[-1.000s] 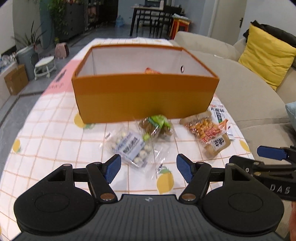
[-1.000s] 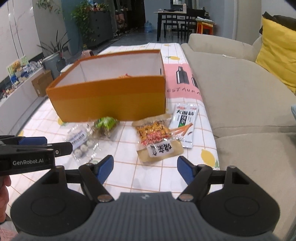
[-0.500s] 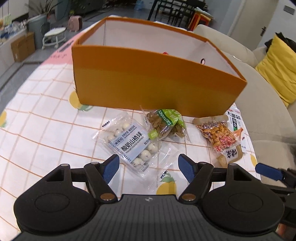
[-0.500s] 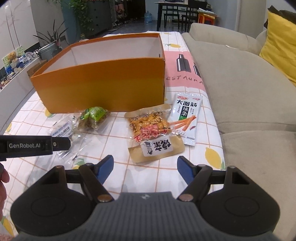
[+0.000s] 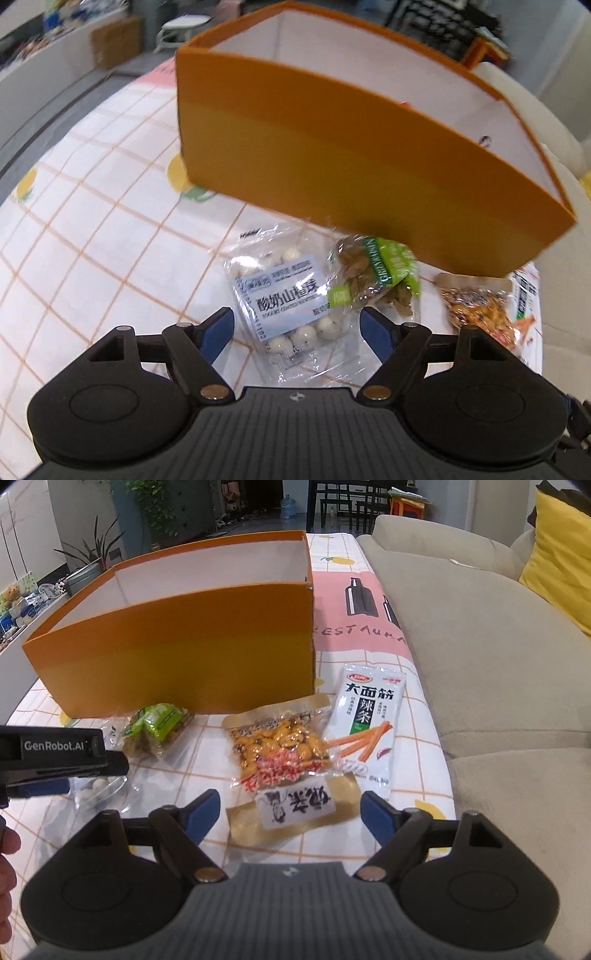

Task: Organize snacks
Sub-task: 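Move the left tool to the yogurt hawthorn ball pack while the right tool approaches the peanut packet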

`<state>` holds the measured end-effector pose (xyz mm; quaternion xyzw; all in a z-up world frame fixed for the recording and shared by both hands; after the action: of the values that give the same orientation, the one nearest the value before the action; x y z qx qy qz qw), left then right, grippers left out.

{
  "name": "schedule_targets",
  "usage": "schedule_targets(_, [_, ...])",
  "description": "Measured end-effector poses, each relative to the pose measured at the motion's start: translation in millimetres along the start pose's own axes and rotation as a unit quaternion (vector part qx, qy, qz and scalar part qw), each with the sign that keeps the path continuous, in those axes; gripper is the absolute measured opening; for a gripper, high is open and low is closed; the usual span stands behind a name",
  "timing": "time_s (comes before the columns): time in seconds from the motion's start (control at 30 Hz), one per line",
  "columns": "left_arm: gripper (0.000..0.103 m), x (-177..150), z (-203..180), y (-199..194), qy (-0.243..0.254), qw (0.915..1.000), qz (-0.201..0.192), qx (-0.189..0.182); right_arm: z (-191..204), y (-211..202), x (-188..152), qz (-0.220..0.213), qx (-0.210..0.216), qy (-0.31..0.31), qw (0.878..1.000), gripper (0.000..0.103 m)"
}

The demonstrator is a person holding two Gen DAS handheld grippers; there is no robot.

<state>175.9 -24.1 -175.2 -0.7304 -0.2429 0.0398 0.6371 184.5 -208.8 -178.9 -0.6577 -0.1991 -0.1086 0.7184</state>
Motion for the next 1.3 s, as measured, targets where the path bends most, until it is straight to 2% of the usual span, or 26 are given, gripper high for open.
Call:
schedule_targets(0.1, [0.091, 1, -6, 3, 0.007, 0.9998, -0.003, 0.019, -2, 7, 3, 0.005, 0.002, -0.002, 1.0, 0.081])
schedule_targets(0.3, [0.091, 1, -4, 3, 0.068, 0.9971, 0.003, 0.035, -7, 18, 6, 0.001, 0.017, -0.005, 1.0, 0.085])
schedule_targets(0.43, [0.087, 1, 1, 4, 0.14, 0.9878, 0.032, 0.061, -2, 21, 8, -0.003, 0.021, -0.031, 0.999, 0.085])
schedule_targets(0.5, [0.086, -1, 7, 1, 0.168, 0.9828, 0.029, 0.07, 0, 21, 5, -0.003, 0.018, -0.036, 0.999, 0.076])
schedule_targets(0.63, [0.081, -6, 20, -4, 0.197, 0.9776, 0.029, 0.068, 4, 13, -1, -0.004, 0.026, -0.037, 0.999, 0.067])
schedule_targets(0.8, [0.077, -9, 37, -7, 0.2, 0.978, 0.035, 0.047, 8, 4, -12, 0.004, 0.04, -0.036, 0.999, 0.061])
schedule_targets(0.9, [0.075, -9, 42, -9, 0.203, 0.9775, 0.043, 0.039, 12, 0, -21, 0.011, 0.043, -0.043, 0.998, 0.061])
schedule_targets(0.97, [0.075, -14, 45, -11, 0.204, 0.977, 0.048, 0.038, 16, -4, -27, 0.015, 0.047, -0.052, 0.997, 0.061])
schedule_targets(1.07, [0.075, -19, 49, -11, 0.202, 0.9774, 0.054, 0.031, 22, -4, -37, 0.037, 0.047, -0.065, 0.996, 0.053])
schedule_targets(1.13, [0.078, -21, 50, -13, 0.197, 0.9786, 0.052, 0.031, 25, -4, -42, 0.038, 0.043, -0.068, 0.996, 0.053])
schedule_targets(1.17, [0.079, -23, 50, -15, 0.196, 0.979, 0.048, 0.03, 25, -5, -44, 0.037, 0.039, -0.069, 0.996, 0.054])
schedule_targets(1.3, [0.084, -21, 53, -22, 0.185, 0.9824, 0.023, 0.013, 23, -15, -40, 0.02, 0.031, -0.054, 0.998, 0.069])
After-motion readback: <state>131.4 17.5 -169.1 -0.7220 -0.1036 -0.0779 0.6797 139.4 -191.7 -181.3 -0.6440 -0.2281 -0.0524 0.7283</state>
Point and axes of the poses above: each gripper's, at about its wrist camera, not at the fingertips, and y roughly the way its jaws point, z to its left, x to its top, the point moved 3 cm from there along y, roughly the way its jaws point, and after that the axes turned 13 degrees about z, right-handed, at the moved point
